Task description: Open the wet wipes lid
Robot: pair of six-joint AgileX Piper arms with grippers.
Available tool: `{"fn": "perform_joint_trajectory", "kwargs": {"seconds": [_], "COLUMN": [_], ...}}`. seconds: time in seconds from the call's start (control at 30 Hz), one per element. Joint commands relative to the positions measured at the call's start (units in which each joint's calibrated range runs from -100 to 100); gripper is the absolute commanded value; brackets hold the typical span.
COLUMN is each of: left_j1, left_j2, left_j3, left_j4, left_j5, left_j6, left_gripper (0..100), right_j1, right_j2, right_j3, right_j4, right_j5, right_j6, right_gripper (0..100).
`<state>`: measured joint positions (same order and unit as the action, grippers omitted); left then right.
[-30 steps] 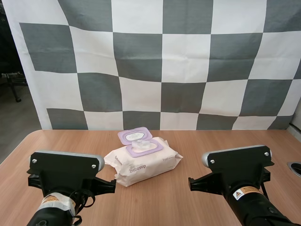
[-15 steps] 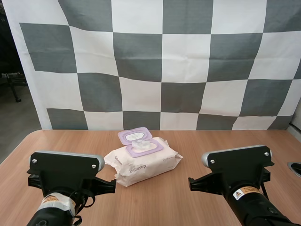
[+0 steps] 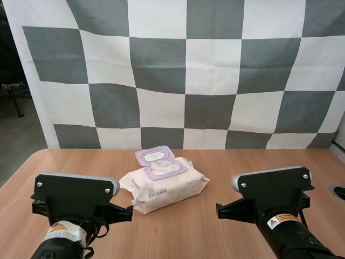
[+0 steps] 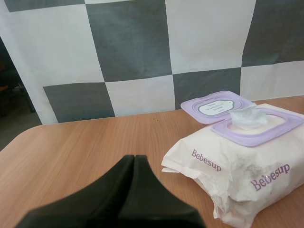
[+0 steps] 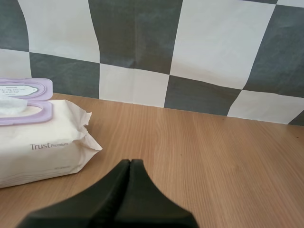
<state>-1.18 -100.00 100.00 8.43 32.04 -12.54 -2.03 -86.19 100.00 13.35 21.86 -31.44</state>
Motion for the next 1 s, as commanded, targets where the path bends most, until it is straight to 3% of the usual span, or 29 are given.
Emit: {"fn": "perform_joint_trajectory", "kwargs": {"seconds": [0.0, 0.63, 0.97], "left_j1": [0.01, 0.01, 0.01], "left_j2": [0.00, 0.00, 0.00], "left_j3": [0.00, 0.00, 0.00], "left_j4": [-0.01, -0.01, -0.01], "left_j5": [0.03, 0.03, -0.13], "left_j6": [-0.03, -0.03, -0.03], "left_gripper": [0, 0, 0], "right_j1": [0.05, 0.97, 1.16], "right_j2": [-0.01, -1.45, -13.81], "right_j3": [0.00, 0.00, 0.00], "right_j4": [0.07, 0.07, 0.07], "right_j5": [0.08, 0.06, 0.06], "right_j6": [-0.06, -0.06, -0.06], "right_gripper": [0, 0, 0]}}
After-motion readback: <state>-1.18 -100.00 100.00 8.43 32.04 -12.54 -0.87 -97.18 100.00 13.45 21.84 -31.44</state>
